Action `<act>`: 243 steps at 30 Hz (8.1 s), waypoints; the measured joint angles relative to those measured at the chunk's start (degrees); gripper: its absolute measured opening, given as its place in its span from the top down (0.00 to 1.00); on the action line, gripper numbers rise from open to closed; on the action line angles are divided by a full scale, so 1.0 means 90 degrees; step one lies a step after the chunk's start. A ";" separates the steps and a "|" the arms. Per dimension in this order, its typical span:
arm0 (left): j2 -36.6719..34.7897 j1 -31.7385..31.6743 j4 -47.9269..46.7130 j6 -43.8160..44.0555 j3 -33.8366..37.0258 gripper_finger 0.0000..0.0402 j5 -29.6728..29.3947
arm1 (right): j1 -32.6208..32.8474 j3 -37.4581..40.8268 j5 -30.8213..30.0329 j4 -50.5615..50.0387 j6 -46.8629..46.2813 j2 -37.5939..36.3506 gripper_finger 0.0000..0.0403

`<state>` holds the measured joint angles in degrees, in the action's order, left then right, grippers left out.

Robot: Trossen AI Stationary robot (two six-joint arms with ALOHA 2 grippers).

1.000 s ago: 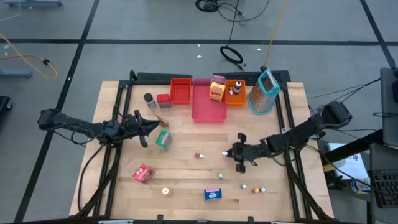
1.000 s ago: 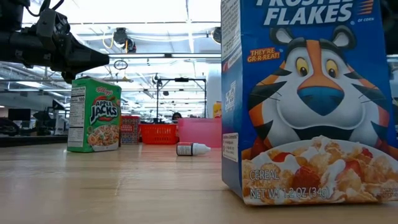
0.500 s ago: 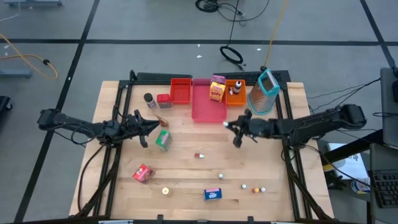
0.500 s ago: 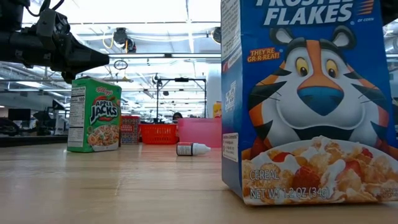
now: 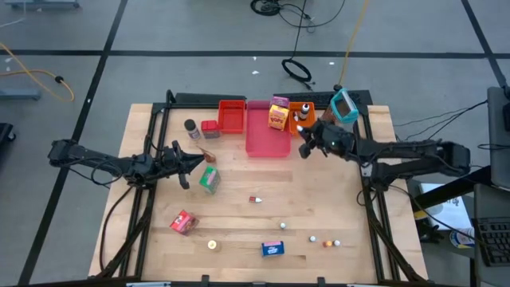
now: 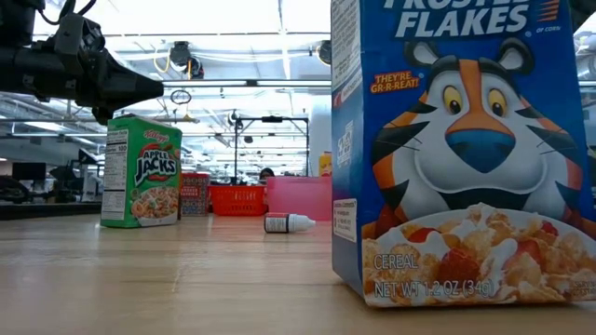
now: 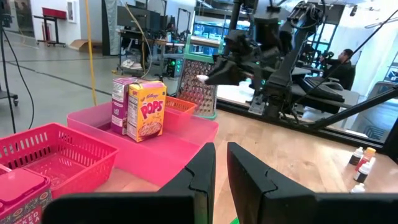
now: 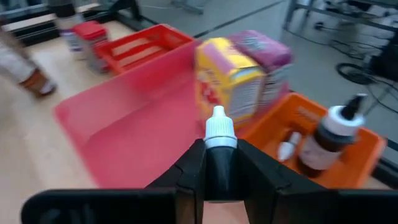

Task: Pick & Place Kitchen Items
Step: Put the black food coloring bottle into the orange bin, then put the red food coloring bottle into the orange bin

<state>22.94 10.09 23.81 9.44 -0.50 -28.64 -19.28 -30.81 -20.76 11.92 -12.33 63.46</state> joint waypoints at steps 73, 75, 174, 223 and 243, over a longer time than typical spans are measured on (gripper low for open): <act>0.0000 0.0001 0.0032 -0.0030 -0.0001 0.90 -0.0330 | -0.1451 -0.1423 0.0311 -0.0259 -0.0217 0.1906 0.70; -0.0001 0.0001 0.0032 -0.0030 0.0000 0.90 -0.0330 | -0.1438 -0.1423 0.0326 -0.0258 -0.0216 0.1906 0.71; 0.8702 0.0549 0.0524 -0.0125 -0.4152 0.44 0.1853 | 0.2865 -0.1392 0.3150 0.0452 0.0427 0.1664 0.74; 0.9471 0.0294 0.0801 -0.0129 -0.4517 0.88 0.2071 | 0.2863 -0.1367 0.3148 0.0503 0.0451 0.1666 0.74; 0.8326 -0.0021 0.1160 -0.0496 -0.4581 0.82 0.2008 | 0.2863 -0.1367 0.3116 0.0531 0.0468 0.1666 0.74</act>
<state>97.87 9.90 34.26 4.98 -41.74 -10.57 6.48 -43.11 7.29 16.70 -8.12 78.46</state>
